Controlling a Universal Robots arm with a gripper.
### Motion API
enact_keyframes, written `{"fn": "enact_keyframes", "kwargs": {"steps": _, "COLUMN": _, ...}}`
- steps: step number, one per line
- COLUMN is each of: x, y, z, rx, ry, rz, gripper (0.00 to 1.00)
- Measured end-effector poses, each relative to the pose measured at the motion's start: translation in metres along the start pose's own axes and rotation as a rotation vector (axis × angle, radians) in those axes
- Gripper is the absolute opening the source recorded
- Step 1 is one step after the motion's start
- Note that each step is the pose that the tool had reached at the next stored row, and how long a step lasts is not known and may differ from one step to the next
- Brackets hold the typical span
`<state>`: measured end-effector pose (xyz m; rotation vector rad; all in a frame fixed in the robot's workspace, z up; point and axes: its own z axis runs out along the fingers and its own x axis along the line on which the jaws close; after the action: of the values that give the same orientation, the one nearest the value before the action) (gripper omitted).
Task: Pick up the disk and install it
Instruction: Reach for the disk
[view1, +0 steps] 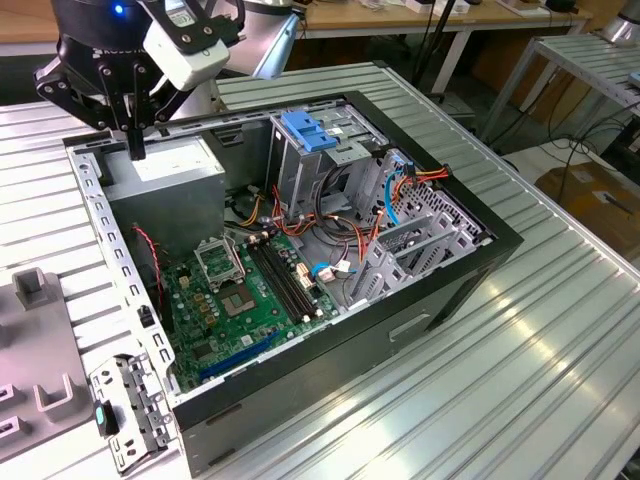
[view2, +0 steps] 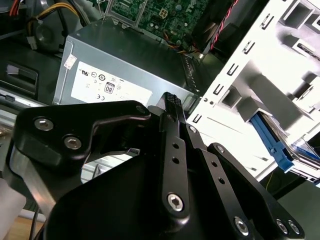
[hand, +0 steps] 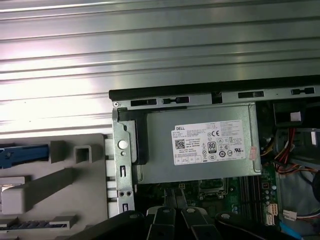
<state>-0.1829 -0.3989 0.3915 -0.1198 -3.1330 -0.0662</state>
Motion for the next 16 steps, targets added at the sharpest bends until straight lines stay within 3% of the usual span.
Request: {"fn": "enact_keyframes", "kwargs": {"steps": 16, "x": 0.0122, "y": -0.0010, "z": 0.0004, "rx": 0.0004, "ry": 0.0041, "rz": 0.000, "gripper": 0.11}}
